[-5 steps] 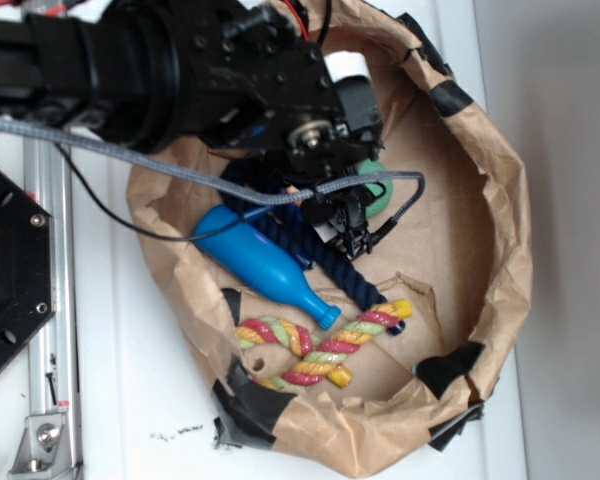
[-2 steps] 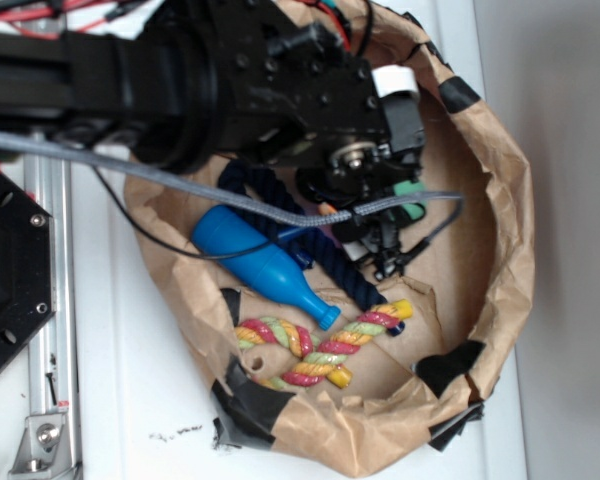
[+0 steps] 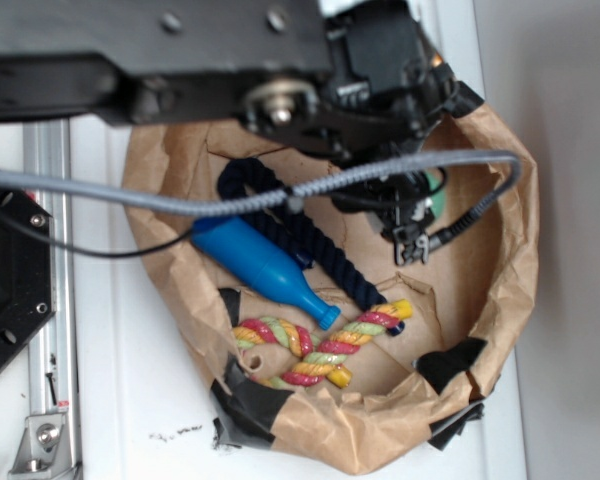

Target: Grab the yellow duck.

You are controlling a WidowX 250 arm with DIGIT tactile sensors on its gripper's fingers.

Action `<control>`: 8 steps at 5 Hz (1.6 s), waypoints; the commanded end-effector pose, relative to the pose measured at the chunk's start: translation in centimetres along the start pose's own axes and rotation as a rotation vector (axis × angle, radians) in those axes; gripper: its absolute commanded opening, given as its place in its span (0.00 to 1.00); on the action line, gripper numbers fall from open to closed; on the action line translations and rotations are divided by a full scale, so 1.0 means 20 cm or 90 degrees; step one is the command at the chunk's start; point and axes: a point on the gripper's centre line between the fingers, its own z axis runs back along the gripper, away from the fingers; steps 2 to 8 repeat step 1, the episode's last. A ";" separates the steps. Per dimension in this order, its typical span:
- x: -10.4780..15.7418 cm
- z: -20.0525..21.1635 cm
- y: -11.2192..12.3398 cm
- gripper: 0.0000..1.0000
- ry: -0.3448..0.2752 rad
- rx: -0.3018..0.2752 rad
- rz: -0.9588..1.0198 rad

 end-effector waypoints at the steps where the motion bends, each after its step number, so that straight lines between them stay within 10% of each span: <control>1: 0.03 0.11 0.05 0.00 -0.028 -0.018 0.032; 8: 0.03 0.11 0.05 0.00 -0.028 -0.018 0.032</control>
